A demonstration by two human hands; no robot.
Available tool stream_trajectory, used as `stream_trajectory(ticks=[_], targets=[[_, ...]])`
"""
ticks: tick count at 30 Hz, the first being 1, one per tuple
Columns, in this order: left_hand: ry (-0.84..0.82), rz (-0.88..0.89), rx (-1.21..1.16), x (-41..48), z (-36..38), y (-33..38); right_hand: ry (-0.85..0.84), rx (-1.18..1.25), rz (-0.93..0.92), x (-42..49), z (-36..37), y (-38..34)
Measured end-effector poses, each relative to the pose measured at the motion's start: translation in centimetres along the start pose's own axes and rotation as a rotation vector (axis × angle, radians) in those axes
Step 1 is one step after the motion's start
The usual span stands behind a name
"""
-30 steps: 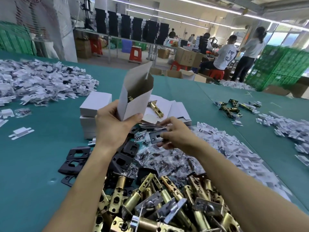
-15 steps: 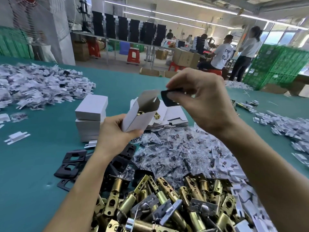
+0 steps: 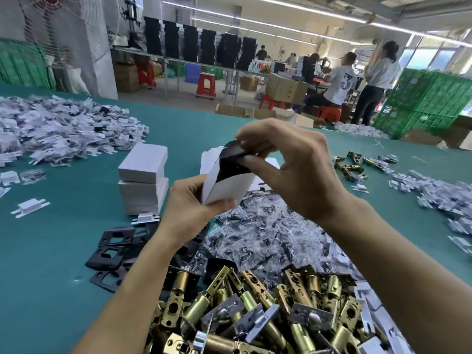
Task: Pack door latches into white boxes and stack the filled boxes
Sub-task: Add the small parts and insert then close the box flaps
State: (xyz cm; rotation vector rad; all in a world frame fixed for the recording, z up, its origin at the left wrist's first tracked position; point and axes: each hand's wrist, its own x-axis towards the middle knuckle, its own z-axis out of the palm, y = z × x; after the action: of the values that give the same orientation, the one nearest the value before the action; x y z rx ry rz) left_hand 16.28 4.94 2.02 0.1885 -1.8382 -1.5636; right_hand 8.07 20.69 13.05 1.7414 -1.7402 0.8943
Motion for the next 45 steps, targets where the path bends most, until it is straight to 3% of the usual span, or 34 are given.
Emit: stream_trajectory(ticks=[11, 17, 21, 24, 28, 34, 36, 40, 41, 43, 45], targets=[[0.011, 0.053, -0.111, -0.2, 0.3, -0.1, 0.068, -0.04, -0.052, -0.2, -1.0, -0.3], [0.026, 0.052, -0.098, -0.3, 0.3, 0.1, -0.12, -0.359, -0.235, 1.4, -0.9, -1.4], [0.038, 0.041, -0.082, -0.2, 0.2, 0.1, -0.339, -0.424, -0.173, 1.9, -0.4, -2.2], [0.029, 0.025, -0.059, -0.1, 0.1, -0.1, -0.396, -0.548, -0.143, 2.4, -0.2, -2.4], [-0.005, -0.002, 0.003, -0.1, 0.3, -0.4, -0.48, -0.606, 0.086, 3.6, 0.0, -2.2], [-0.062, -0.059, 0.01, -0.1, 0.9, -0.7, -0.59, -0.567, 0.257, 3.9, 0.4, -1.2], [-0.031, -0.074, -0.009, 0.0, 0.8, -1.0, -0.529, -0.482, 0.273, 3.4, 0.3, -0.8], [0.076, -0.108, 0.015, 0.2, 0.4, -1.6, -0.081, -0.198, 0.351, 1.2, -0.3, 0.7], [0.116, -0.124, 0.021, 0.3, 0.2, -1.7, -0.037, -0.162, 0.4, 0.3, -0.2, 1.3], [0.184, -0.169, 0.0, 0.5, 0.1, -1.9, -0.215, -0.146, 0.533, -1.7, 0.4, 2.7], [0.218, -0.204, -0.023, 0.6, 0.0, -2.0, -0.665, -0.137, 0.62, -4.0, 1.5, 3.6]])
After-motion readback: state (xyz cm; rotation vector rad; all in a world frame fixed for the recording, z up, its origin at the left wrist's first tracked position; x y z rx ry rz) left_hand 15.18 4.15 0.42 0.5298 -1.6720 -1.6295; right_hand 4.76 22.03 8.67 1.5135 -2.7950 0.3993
